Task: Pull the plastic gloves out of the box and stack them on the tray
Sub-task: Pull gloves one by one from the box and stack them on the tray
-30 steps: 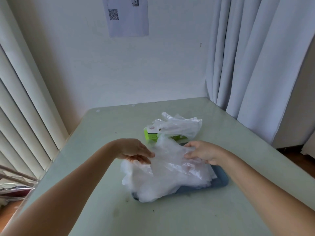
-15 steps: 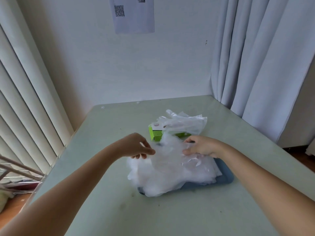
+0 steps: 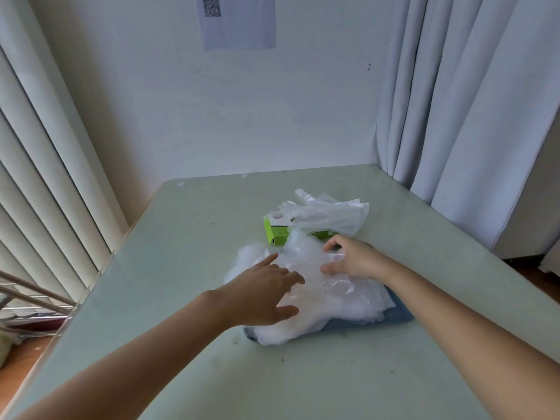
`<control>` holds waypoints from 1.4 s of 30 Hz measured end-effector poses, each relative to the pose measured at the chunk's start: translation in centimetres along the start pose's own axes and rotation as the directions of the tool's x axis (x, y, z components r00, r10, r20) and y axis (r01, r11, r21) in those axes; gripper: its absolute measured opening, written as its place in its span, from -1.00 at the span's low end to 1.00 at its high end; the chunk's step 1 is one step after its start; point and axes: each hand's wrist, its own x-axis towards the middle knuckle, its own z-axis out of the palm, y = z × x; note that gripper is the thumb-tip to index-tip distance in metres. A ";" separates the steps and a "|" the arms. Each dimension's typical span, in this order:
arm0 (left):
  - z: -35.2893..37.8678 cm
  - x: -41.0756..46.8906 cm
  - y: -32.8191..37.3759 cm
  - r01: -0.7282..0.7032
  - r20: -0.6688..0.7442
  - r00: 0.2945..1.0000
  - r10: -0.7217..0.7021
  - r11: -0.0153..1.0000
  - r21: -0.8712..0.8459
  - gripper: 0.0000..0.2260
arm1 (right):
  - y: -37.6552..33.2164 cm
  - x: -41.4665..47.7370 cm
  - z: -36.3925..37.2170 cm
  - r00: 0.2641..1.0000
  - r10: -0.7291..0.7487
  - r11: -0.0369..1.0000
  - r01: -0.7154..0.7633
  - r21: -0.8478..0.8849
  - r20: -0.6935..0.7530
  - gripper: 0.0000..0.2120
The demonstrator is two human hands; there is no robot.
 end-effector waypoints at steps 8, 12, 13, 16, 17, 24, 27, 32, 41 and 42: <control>0.9 -0.8 -0.3 0.024 -0.052 0.998 -0.025 0.999 -0.023 -0.72 | 0.2 -0.2 0.1 0.976 -0.210 0.964 0.217 0.154 -0.063 -0.52; 1.3 -0.9 -0.1 0.060 -0.072 0.995 -0.067 0.993 -0.100 -0.79 | -0.2 -1.6 -1.0 0.926 -0.224 0.814 0.349 0.465 -0.304 -0.59; 1.4 -0.9 0.0 0.070 -0.079 0.994 -0.078 0.992 -0.102 -0.79 | -0.1 -1.7 -1.1 0.904 -0.180 0.829 0.352 0.435 -0.388 -0.63; 1.8 -0.8 0.4 0.108 -0.127 0.985 -0.118 0.990 -0.087 -0.79 | -0.2 -2.6 -1.1 0.811 -0.122 0.915 0.315 0.251 -0.573 -0.80; 1.9 -0.7 0.5 0.117 -0.145 0.981 -0.129 0.989 -0.087 -0.79 | -0.6 -3.4 -0.9 0.804 -0.167 0.916 0.340 0.211 -0.571 -0.85; 2.5 -0.8 0.9 0.210 -0.269 0.923 -0.274 0.947 -0.243 -0.81 | -4.2 -7.6 3.2 0.904 -0.410 0.891 0.368 -0.266 -0.120 -0.59; 2.3 -1.1 1.0 0.212 -0.323 0.895 -0.308 0.930 -0.300 -0.83 | -3.8 -6.8 3.3 0.893 -0.429 0.831 0.332 -0.446 -0.136 -0.57; 2.7 -1.9 0.4 0.251 -0.267 0.911 -0.314 0.936 -0.246 -0.49 | -2.9 -5.5 3.9 0.753 -0.547 0.817 0.384 -0.431 -0.367 -0.78; 4.0 -2.2 -0.2 0.240 -0.460 0.852 -0.248 0.968 -0.078 -0.28 | -0.7 -4.1 3.5 0.643 -0.765 0.474 0.602 -0.642 0.037 -0.48; 4.3 -2.2 -0.3 0.236 -0.467 0.850 -0.242 0.969 -0.072 -0.34 | -1.0 -4.2 3.3 0.667 -0.743 0.474 0.588 -0.655 0.061 -0.51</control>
